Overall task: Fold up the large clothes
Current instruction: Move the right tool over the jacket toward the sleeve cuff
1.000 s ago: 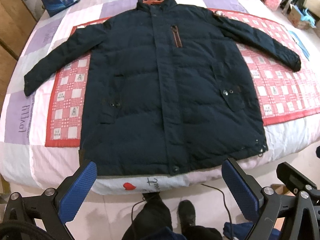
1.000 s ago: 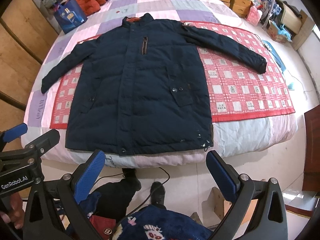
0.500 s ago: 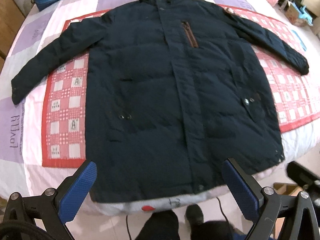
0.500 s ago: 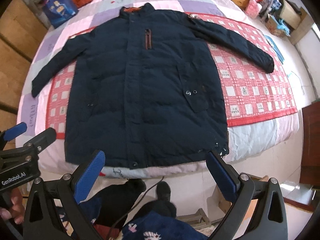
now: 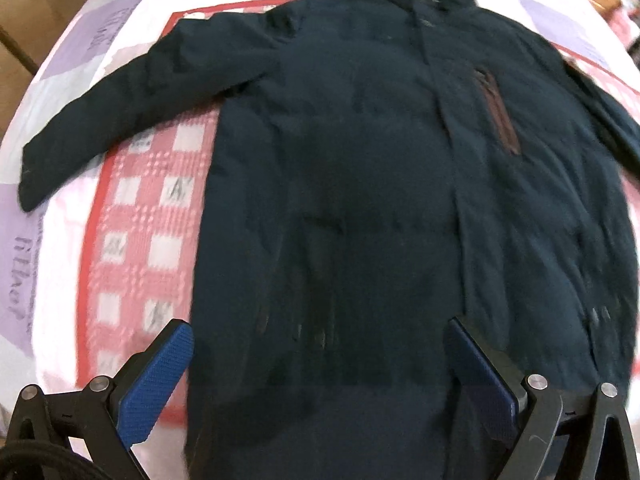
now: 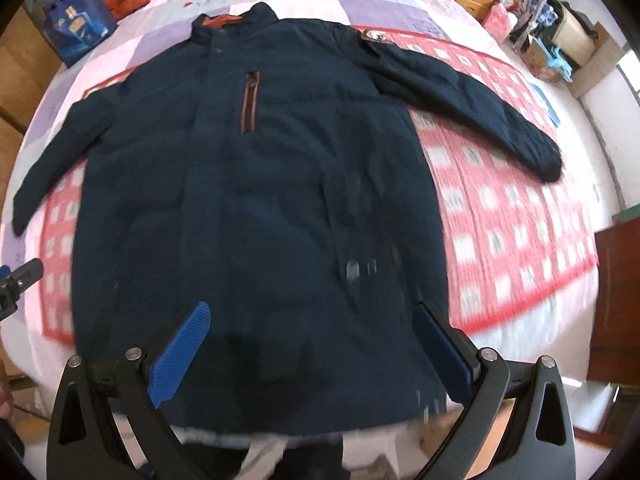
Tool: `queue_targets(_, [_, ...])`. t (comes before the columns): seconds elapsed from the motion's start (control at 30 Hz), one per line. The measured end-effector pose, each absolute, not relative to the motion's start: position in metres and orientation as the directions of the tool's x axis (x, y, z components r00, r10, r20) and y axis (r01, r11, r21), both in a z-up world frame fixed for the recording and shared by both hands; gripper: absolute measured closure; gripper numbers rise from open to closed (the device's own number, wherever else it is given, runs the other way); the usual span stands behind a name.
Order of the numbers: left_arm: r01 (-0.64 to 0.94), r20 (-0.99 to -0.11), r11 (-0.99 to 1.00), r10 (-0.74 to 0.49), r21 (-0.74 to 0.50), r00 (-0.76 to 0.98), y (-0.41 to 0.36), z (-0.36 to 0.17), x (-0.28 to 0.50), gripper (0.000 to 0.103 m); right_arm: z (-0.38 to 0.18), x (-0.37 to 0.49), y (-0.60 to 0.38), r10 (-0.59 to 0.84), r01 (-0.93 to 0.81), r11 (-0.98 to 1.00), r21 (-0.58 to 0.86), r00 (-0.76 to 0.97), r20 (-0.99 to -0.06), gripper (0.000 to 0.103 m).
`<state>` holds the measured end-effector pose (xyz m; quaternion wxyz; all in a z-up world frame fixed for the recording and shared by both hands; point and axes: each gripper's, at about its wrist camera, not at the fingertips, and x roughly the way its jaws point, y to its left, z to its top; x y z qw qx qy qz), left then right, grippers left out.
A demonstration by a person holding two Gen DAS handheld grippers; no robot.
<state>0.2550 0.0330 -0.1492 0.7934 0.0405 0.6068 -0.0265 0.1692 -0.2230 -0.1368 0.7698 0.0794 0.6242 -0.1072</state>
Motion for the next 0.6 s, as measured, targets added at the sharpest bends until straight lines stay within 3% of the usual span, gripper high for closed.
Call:
queue_targets(0.27, [0.079, -0.934, 0.997, -0.027, 0.002, 0.356, -0.021, -0.235, 0.363, 0.0, -0.217, 0.305, -0.26, -0.092, 0.12, 0.991, -0.051, 0.36, -0.928, 0.0])
queue_targets(0.5, [0.147, -0.89, 0.989, -0.076, -0.01, 0.449, -0.066, -0.283, 0.462, 0.0, -0.252, 0.404, -0.258, -0.043, -0.037, 0.997, -0.074, 0.54, -0.841, 0.0])
queue_targets(0.6, [0.106, -0.912, 0.991, 0.029, 0.079, 0.41, -0.056, -0.312, 0.494, 0.0, -0.285, 0.433, -0.266, -0.048, -0.099, 0.989, -0.111, 0.495, -0.868, 0.0])
